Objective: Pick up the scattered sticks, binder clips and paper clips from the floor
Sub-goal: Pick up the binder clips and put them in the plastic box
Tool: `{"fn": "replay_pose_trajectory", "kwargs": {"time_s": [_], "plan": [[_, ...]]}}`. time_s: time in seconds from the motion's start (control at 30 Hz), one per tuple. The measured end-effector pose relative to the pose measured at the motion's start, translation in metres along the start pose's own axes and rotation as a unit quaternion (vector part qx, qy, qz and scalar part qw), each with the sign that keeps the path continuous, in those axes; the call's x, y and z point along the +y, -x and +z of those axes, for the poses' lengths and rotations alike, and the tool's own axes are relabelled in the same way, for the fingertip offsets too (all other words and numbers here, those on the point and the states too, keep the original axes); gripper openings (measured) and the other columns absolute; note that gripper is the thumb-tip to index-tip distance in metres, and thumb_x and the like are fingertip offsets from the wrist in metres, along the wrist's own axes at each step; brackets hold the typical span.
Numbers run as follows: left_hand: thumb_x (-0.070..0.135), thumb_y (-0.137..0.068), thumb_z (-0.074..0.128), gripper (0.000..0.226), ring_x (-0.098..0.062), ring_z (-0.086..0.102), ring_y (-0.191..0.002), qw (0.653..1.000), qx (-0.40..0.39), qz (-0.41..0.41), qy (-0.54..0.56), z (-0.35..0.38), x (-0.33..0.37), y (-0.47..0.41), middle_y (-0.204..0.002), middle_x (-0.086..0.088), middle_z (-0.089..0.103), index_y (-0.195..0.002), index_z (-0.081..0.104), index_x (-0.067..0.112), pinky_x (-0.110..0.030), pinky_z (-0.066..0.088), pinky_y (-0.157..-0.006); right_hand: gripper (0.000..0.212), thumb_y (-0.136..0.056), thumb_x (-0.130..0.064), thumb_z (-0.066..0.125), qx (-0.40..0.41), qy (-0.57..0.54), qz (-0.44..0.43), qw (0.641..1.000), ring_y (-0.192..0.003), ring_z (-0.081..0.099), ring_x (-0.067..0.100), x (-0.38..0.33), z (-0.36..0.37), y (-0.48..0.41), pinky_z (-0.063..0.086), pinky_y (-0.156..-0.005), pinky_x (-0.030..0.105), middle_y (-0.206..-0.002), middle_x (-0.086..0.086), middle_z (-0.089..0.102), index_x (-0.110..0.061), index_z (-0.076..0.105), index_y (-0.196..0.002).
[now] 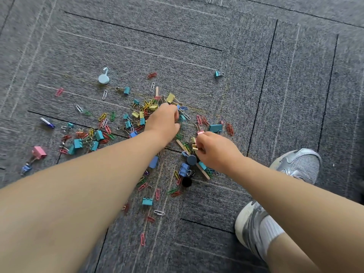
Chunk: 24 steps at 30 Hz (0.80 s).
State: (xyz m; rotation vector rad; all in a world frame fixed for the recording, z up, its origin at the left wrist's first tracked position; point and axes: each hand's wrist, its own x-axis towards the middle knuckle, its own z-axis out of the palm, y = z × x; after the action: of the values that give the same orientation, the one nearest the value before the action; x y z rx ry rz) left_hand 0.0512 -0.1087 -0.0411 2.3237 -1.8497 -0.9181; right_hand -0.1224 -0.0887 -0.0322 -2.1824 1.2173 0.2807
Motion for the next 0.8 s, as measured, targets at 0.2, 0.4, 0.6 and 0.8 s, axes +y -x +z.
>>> {"fn": "replay_pose_trajectory", "kwargs": {"time_s": [0.2,0.4,0.6,0.8], "plan": [[0.012,-0.084,0.065,0.022,-0.018,0.052,-0.083,0.985,-0.019,-0.008,0.174,-0.008,-0.001,0.016,-0.095,0.006,0.055,-0.104,0.055,0.016,-0.027,0.040,-0.073,0.030,-0.089,-0.011,0.059,-0.084,0.053,-0.016,0.995,-0.099,0.057,0.032,-0.005,0.008,-0.003,0.041,-0.068,0.035,-0.117,0.011,0.048,-0.006,0.050,-0.118],[0.002,-0.090,0.044,0.012,-0.021,0.047,-0.058,0.897,-0.064,-0.187,0.396,-0.020,-0.016,0.036,-0.078,-0.009,0.050,-0.086,0.055,0.007,-0.026,0.042,-0.050,0.023,-0.089,-0.003,0.046,-0.057,0.048,-0.015,0.997,-0.084,0.046,0.023,-0.007,0.016,-0.006,0.043,-0.068,0.033,-0.124,0.017,0.047,-0.005,0.053,-0.111],[0.003,-0.094,0.055,0.005,-0.022,0.063,-0.064,0.831,-0.051,-0.257,0.492,-0.017,-0.036,0.051,-0.088,-0.017,0.060,-0.098,0.052,0.004,-0.028,0.056,-0.056,0.037,-0.088,0.003,0.048,0.002,0.043,0.010,0.999,-0.095,0.056,0.030,-0.008,0.014,-0.008,0.044,-0.072,0.035,-0.115,0.014,0.054,-0.003,0.046,-0.124],[-0.005,-0.092,0.044,0.021,-0.015,0.051,-0.055,0.817,-0.049,-0.284,0.500,-0.012,-0.040,0.056,-0.086,-0.012,0.059,-0.090,0.061,0.006,-0.020,0.040,-0.038,0.016,-0.083,0.002,0.049,0.106,-0.161,0.089,0.977,-0.078,0.052,0.024,-0.012,-0.007,-0.010,0.046,-0.068,0.034,-0.088,0.008,0.058,-0.004,0.058,-0.094]]}}
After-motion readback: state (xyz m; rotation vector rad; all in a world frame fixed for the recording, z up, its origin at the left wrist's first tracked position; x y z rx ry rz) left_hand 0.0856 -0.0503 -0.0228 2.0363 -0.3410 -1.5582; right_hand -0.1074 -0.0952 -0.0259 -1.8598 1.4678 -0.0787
